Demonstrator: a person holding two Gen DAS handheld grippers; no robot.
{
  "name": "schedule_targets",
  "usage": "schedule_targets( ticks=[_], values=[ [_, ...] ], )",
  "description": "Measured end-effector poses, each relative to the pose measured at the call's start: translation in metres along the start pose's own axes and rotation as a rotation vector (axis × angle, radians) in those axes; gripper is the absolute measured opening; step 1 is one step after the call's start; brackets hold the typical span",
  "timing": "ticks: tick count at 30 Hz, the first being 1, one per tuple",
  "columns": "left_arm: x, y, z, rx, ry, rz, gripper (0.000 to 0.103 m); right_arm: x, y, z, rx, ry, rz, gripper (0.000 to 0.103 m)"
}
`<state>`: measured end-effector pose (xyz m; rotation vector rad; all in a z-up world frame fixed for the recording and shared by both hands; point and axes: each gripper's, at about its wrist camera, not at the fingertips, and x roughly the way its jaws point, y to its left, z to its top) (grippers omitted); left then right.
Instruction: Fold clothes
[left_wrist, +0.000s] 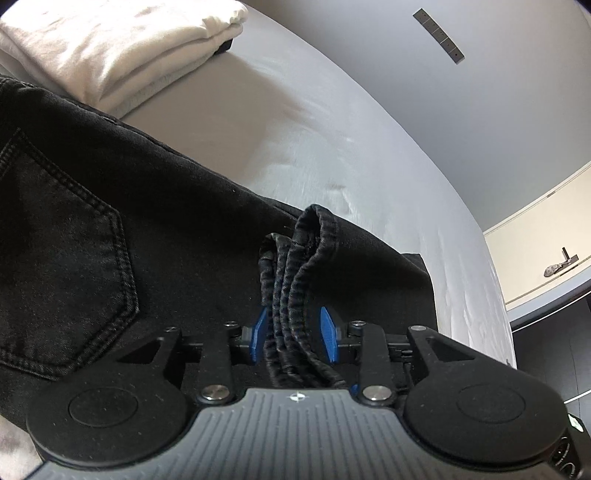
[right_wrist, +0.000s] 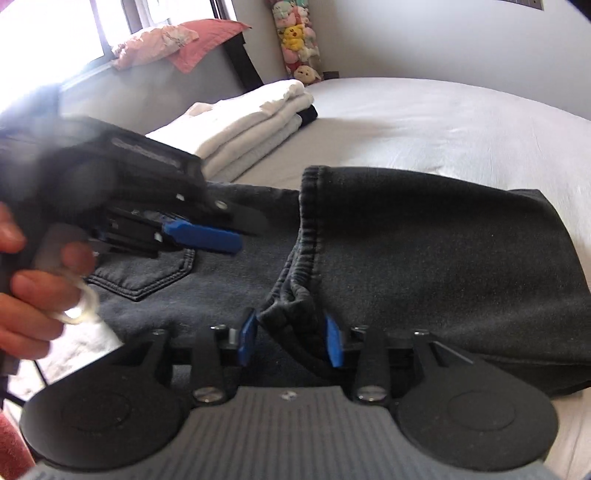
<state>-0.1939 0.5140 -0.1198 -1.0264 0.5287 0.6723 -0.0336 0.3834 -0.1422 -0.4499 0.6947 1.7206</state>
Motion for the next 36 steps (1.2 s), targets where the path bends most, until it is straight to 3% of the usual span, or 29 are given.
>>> schedule_targets(
  ticks=[3,5,8,9,10,12,13,14,16,21,23,29,36],
  values=[
    [0.004,-0.008,-0.007,0.031,0.022,-0.025,0.038,-0.025,-0.004,-0.007,-0.031,-0.057,-0.002,0.058],
    [0.011,-0.012,-0.013,0.055,0.046,-0.01,0.046,-0.039,-0.015,-0.015,-0.055,-0.087,-0.054,0.059],
    [0.024,-0.021,-0.021,0.111,0.083,0.026,0.045,-0.054,-0.04,-0.028,-0.056,-0.114,-0.162,0.059],
    [0.027,-0.025,-0.024,0.135,0.092,0.04,0.043,-0.057,-0.05,-0.032,-0.045,-0.119,-0.202,0.059],
    [0.028,-0.029,-0.027,0.168,0.087,0.072,0.029,-0.061,-0.061,-0.034,-0.019,-0.127,-0.233,0.058],
    [0.031,-0.034,-0.031,0.217,0.087,0.125,0.018,-0.067,-0.084,-0.035,0.062,-0.15,-0.276,0.056],
    [0.032,-0.035,-0.033,0.232,0.092,0.147,0.01,-0.07,-0.096,-0.035,0.103,-0.161,-0.297,0.048],
    [0.034,-0.034,-0.033,0.233,0.107,0.162,0.007,-0.073,-0.107,-0.036,0.144,-0.172,-0.318,0.039],
    [0.038,-0.032,-0.036,0.245,0.13,0.187,0.006,-0.071,-0.121,-0.031,0.169,-0.202,-0.349,0.033],
    [0.046,-0.037,-0.044,0.312,0.153,0.242,0.006,-0.051,-0.136,-0.025,0.154,-0.221,-0.352,0.032],
    [0.046,-0.037,-0.045,0.312,0.156,0.246,0.006,-0.039,-0.138,-0.028,0.13,-0.187,-0.358,0.026],
    [0.046,-0.037,-0.049,0.333,0.15,0.253,0.006,-0.021,-0.146,-0.043,0.085,-0.078,-0.385,0.026],
    [0.022,-0.033,-0.051,0.338,0.095,0.232,0.008,-0.034,-0.147,-0.042,0.122,-0.123,-0.367,0.027]
  ],
)
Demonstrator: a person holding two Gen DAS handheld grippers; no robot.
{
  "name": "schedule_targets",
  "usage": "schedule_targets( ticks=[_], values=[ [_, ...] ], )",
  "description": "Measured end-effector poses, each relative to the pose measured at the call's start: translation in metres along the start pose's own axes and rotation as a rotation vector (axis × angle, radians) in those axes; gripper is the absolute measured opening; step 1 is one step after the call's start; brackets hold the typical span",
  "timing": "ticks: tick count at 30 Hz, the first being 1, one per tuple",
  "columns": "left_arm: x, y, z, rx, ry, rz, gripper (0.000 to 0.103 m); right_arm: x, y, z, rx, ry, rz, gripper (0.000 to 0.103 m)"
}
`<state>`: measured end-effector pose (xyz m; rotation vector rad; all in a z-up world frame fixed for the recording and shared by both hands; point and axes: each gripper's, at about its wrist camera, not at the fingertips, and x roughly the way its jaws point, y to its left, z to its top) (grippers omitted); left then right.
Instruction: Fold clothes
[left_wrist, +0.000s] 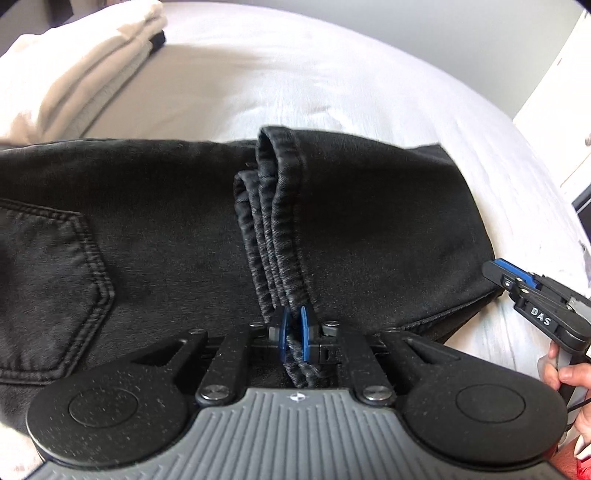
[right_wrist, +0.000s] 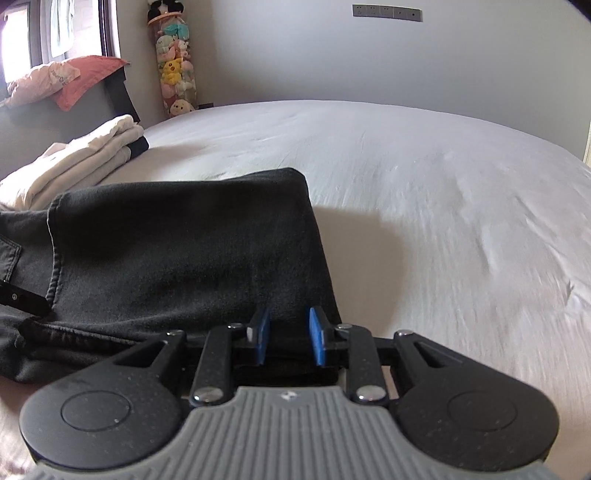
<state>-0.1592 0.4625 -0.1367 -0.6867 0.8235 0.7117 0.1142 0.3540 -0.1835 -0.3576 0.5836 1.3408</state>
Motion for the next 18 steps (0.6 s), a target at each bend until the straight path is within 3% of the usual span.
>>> schedule_targets(
  ticks=[3,5,6,11,14,18],
  values=[
    [-0.017,0.011,-0.002,-0.049,-0.038,0.012,0.012,-0.014,-0.006,0.002,0.044,-0.051,0.014,0.029],
    [-0.031,0.021,0.0,-0.109,-0.104,0.036,0.03,-0.017,-0.011,0.004,0.075,-0.08,0.012,0.048],
    [-0.039,0.026,0.001,-0.138,-0.137,0.05,0.032,-0.017,-0.014,0.005,0.102,-0.085,0.015,0.051],
    [-0.084,0.062,-0.002,-0.303,-0.309,0.202,0.041,-0.012,-0.042,0.006,0.279,-0.068,0.048,0.055],
    [-0.108,0.101,-0.01,-0.499,-0.403,0.284,0.05,-0.01,-0.061,0.004,0.396,-0.049,0.078,0.055],
    [-0.127,0.144,-0.035,-0.757,-0.469,0.39,0.05,-0.003,-0.079,-0.004,0.53,-0.003,0.128,0.055]
  ],
)
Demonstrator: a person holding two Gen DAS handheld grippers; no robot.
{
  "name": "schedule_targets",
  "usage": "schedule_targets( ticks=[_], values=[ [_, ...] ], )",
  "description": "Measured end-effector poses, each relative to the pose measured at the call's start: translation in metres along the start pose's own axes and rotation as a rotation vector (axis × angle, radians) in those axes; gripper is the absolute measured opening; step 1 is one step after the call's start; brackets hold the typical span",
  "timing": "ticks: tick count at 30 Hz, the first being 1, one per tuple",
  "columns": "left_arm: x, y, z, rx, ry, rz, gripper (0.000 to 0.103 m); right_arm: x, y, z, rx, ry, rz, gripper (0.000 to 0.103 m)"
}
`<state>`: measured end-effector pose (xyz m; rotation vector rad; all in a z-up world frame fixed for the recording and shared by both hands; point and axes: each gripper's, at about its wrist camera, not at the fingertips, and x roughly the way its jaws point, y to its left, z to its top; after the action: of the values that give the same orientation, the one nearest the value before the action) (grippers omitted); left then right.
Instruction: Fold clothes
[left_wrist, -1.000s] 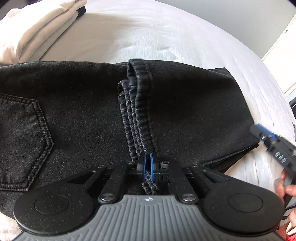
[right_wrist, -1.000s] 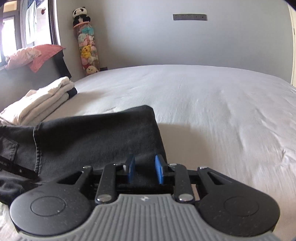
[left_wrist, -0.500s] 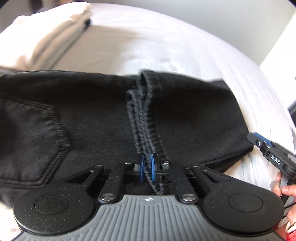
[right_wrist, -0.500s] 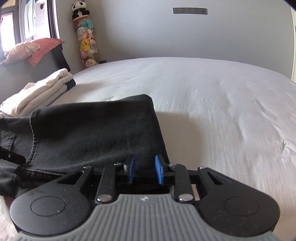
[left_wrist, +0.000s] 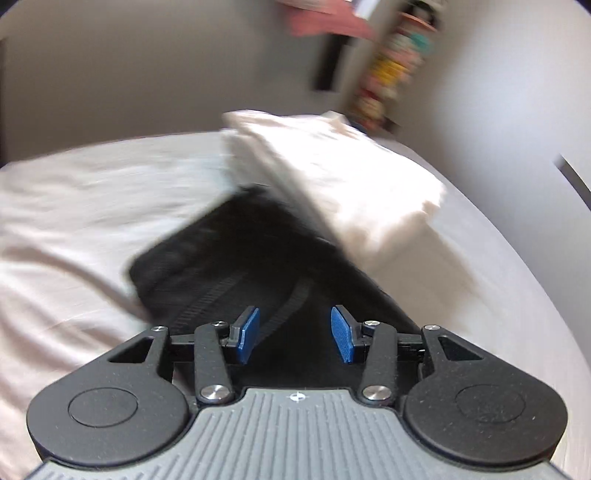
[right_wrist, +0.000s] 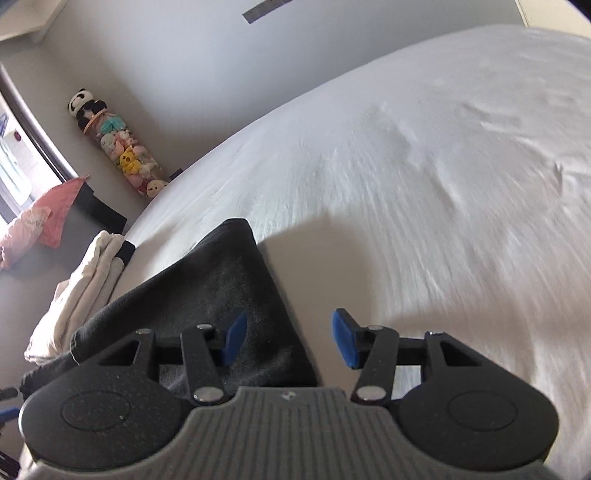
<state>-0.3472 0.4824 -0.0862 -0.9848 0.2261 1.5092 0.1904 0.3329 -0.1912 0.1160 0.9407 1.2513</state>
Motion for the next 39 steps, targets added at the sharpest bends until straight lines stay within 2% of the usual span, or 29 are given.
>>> schedule_targets(
  ticks=[4,8,11,15,17,20,24,27,29,32,36,39],
  values=[
    [0.0,0.045,0.01,-0.16,-0.012,0.111,0.05,0.005,-0.007,-0.003,0.039,0.038,0.007,0.055],
    [0.016,0.07,-0.001,-0.281,0.054,0.159,0.051,0.006,-0.011,-0.004,0.062,0.045,0.025,0.055],
    [0.022,0.082,-0.007,-0.363,0.069,0.14,0.055,0.007,-0.016,-0.004,0.095,0.053,0.044,0.055],
    [0.037,0.086,-0.006,-0.404,0.098,0.095,0.056,0.01,-0.021,-0.004,0.124,0.068,0.077,0.055],
    [0.047,0.09,-0.008,-0.44,0.123,0.081,0.064,0.013,-0.022,-0.004,0.133,0.08,0.098,0.055],
    [0.061,0.1,-0.012,-0.517,0.154,0.045,0.065,0.018,-0.023,-0.003,0.143,0.098,0.131,0.055],
    [0.065,0.1,-0.01,-0.509,0.161,0.035,0.064,0.026,-0.025,-0.002,0.162,0.12,0.179,0.054],
    [0.066,0.098,-0.01,-0.5,0.158,0.034,0.059,0.03,-0.028,-0.001,0.193,0.126,0.211,0.043],
    [0.064,0.096,-0.01,-0.494,0.148,0.038,0.052,0.03,-0.031,-0.001,0.224,0.124,0.225,0.033],
    [0.059,0.088,-0.009,-0.466,0.124,0.049,0.042,0.023,-0.031,0.0,0.267,0.104,0.258,0.025],
    [0.047,0.078,-0.008,-0.434,0.089,0.049,0.036,0.004,-0.02,0.004,0.295,0.078,0.272,0.022],
    [0.035,0.072,-0.008,-0.42,0.102,0.034,0.035,-0.019,-0.013,0.007,0.31,0.062,0.259,0.021]
  ],
)
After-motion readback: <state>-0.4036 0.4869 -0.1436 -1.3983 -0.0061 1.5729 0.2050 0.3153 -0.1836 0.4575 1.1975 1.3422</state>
